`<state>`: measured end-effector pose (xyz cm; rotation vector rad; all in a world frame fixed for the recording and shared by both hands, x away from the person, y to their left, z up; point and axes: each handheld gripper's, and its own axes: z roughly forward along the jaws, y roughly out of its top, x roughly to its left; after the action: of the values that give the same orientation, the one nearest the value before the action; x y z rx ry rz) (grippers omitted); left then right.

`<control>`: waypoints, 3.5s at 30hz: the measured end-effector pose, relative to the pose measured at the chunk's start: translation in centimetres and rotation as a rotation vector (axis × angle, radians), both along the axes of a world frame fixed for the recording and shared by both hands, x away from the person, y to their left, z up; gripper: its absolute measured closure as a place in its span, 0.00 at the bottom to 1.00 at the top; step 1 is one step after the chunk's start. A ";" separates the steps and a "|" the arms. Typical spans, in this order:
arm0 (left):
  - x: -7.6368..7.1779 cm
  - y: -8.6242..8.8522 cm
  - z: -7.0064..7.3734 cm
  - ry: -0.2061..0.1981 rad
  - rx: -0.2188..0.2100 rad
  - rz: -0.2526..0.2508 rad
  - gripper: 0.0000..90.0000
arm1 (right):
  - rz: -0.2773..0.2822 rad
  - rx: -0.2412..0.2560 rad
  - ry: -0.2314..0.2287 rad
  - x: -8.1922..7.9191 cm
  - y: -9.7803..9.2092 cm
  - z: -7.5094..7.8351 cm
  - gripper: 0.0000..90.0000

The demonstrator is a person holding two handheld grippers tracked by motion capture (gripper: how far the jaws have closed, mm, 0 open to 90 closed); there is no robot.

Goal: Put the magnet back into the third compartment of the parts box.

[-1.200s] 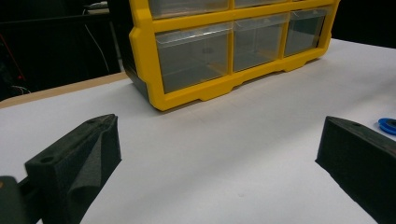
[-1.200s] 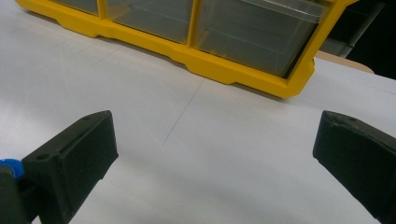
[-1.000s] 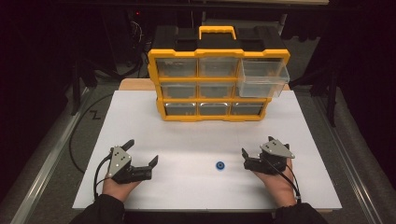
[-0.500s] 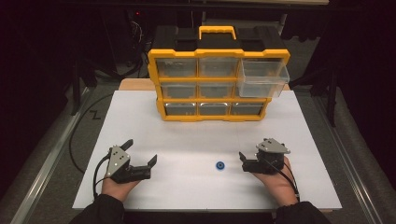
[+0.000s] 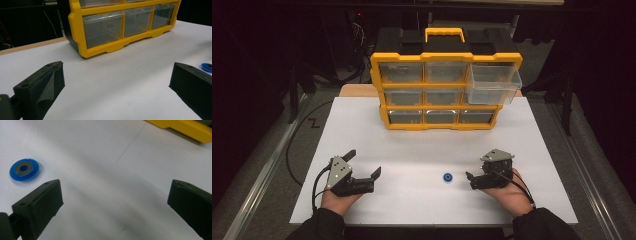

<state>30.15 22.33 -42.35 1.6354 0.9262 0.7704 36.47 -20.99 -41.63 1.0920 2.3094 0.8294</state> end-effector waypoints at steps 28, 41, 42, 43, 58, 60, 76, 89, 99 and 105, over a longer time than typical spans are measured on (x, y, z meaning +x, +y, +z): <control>-0.2 0.0 0.1 -0.018 0.008 -0.004 0.00 | 0.193 -0.153 0.199 0.6 2.9 1.4 0.01; -0.2 0.0 0.1 -0.019 0.007 -0.005 0.00 | 0.298 -0.197 0.262 0.6 5.1 1.1 0.03; -0.2 0.0 0.1 -0.019 0.007 -0.005 0.00 | 0.302 -0.199 0.264 0.6 5.2 1.1 0.04; -0.2 0.0 0.1 -0.019 0.006 -0.005 0.00 | 0.309 -0.199 0.266 0.6 5.4 1.1 0.04; -0.2 0.0 0.2 -0.019 0.005 -0.009 0.00 | 0.361 -0.203 0.274 1.0 7.1 1.3 0.18; -0.2 0.0 0.2 -0.019 0.004 -0.008 0.00 | 0.364 -0.200 0.279 1.1 7.2 1.3 0.20; -0.2 0.1 0.2 -0.019 0.002 -0.006 0.00 | 0.429 -0.196 0.312 1.7 8.4 1.3 0.58; -0.2 0.2 0.2 -0.021 0.002 -0.006 0.00 | 0.437 -0.212 0.312 2.0 8.7 1.1 0.65; -0.2 0.2 0.2 -0.022 0.003 -0.004 0.00 | 0.433 -0.212 0.321 2.1 8.8 1.1 0.69; -0.2 0.2 0.2 -0.023 0.004 -0.003 0.00 | 0.428 -0.215 0.317 2.1 8.8 1.1 0.72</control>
<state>29.95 22.53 -42.16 1.6281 0.9066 0.7883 38.56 -12.19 -40.55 0.6824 2.8812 0.5602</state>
